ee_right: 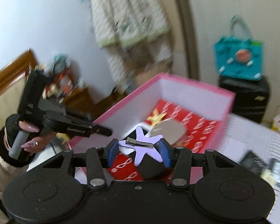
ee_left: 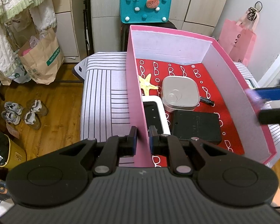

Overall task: Organize rigid objects
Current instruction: 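Carry the purple star keychain into the box and release onto the Wi-Fi device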

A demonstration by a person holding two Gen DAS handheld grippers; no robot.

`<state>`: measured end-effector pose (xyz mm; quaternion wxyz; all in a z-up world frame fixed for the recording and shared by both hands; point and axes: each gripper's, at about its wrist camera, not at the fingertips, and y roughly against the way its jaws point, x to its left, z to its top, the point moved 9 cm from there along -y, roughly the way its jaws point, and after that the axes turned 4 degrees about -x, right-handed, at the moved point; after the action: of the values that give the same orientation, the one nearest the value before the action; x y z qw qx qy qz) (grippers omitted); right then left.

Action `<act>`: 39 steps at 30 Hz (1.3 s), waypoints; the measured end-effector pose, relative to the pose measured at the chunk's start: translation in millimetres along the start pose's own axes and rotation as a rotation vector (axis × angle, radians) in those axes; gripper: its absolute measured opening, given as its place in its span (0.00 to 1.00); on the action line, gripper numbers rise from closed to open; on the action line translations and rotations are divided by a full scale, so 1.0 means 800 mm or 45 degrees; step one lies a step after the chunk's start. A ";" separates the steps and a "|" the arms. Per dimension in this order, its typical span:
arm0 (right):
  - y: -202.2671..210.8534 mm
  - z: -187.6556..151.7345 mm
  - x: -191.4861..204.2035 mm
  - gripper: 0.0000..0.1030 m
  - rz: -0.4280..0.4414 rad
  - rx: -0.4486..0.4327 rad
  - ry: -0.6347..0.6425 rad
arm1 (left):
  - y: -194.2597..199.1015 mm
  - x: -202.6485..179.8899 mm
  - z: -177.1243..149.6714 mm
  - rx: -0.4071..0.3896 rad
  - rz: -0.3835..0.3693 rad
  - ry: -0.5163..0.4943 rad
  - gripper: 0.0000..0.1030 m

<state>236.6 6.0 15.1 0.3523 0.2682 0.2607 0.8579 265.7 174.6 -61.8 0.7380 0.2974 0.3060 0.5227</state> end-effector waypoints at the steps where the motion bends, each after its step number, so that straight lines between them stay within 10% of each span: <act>1: -0.015 0.003 0.003 0.51 0.014 0.048 0.012 | 0.001 0.000 0.000 0.003 0.003 -0.005 0.11; 10: -0.128 0.018 -0.003 0.51 0.072 0.365 -0.131 | 0.001 -0.006 -0.001 0.008 0.046 -0.072 0.10; 19: -0.173 0.011 -0.008 0.52 0.060 0.400 -0.167 | 0.001 -0.007 -0.002 0.004 0.067 -0.084 0.09; 30: -0.082 0.045 -0.013 0.62 0.101 0.137 -0.148 | 0.003 -0.007 -0.004 -0.008 0.069 -0.081 0.09; 39: 0.047 0.033 -0.030 0.65 -0.082 -0.183 -0.025 | 0.004 -0.005 -0.005 -0.012 0.064 -0.079 0.09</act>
<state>251.0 -28.4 51.0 0.4007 0.2421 0.2035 0.8599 259.8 171.9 -61.1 0.7351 0.3174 0.2729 0.5333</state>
